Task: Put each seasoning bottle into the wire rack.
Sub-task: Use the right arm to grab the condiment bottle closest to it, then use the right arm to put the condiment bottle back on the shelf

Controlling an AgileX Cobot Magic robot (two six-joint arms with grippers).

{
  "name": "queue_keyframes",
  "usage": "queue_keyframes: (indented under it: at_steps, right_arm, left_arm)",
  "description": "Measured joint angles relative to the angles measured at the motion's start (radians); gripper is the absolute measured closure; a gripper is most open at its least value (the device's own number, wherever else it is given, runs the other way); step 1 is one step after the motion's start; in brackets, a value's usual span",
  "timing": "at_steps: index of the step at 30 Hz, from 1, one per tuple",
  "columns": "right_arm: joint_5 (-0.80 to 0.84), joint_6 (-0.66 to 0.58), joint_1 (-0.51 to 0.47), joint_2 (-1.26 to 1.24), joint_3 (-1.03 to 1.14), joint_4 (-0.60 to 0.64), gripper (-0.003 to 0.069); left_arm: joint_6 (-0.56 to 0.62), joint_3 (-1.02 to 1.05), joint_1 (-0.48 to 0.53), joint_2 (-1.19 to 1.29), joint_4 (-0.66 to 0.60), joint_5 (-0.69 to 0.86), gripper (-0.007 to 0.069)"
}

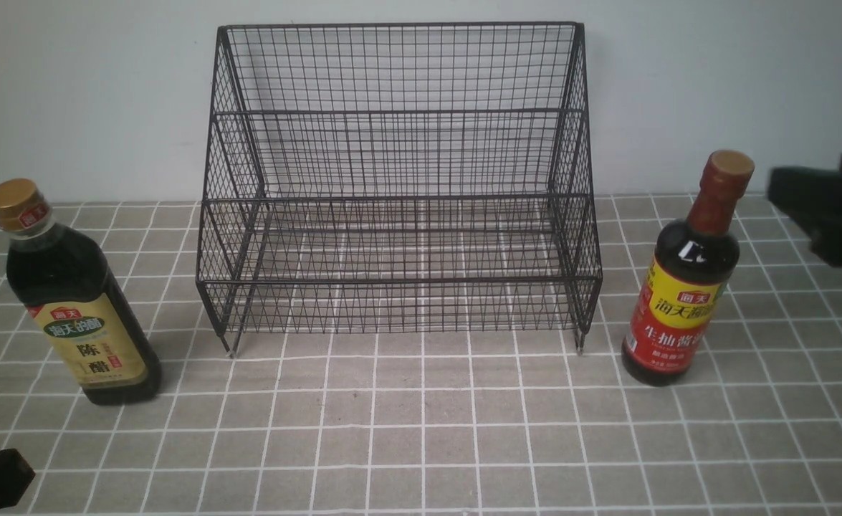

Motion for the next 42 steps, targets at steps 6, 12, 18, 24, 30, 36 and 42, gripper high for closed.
queue_keyframes:
  at_steps: [6,12,18,24,30,36,42]
  right_arm:
    - [0.039,-0.273,0.000,0.152,-0.024,0.240,0.0057]
    - [0.034,-0.409,0.000,0.226,-0.027,0.367,0.0062]
    - [0.070,-0.570,0.000,0.307,-0.028,0.433,0.0339]
    - [0.099,-0.632,0.000,0.297,-0.048,0.408,0.0375]
    - [0.064,-0.578,0.000,0.184,-0.212,0.376,0.0376]
    - [0.172,-0.445,0.000,0.156,-0.381,0.371,0.0377]
    - [0.281,-0.362,0.051,0.234,-0.530,0.348,0.0377]
  left_arm:
    - [0.000,0.000,0.000,0.000,0.000,0.000,0.0617]
    - [0.000,0.000,0.000,0.000,0.000,0.000,0.0617]
    - [0.000,0.000,0.000,0.000,0.000,0.000,0.0617]
    - [0.000,0.000,0.000,0.000,0.000,0.000,0.0617]
    - [0.000,0.000,0.000,0.000,0.000,0.000,0.0617]
    - [0.000,0.000,0.000,0.000,0.000,0.000,0.0617]
    - [0.000,0.000,0.000,0.000,0.000,0.000,0.0617]
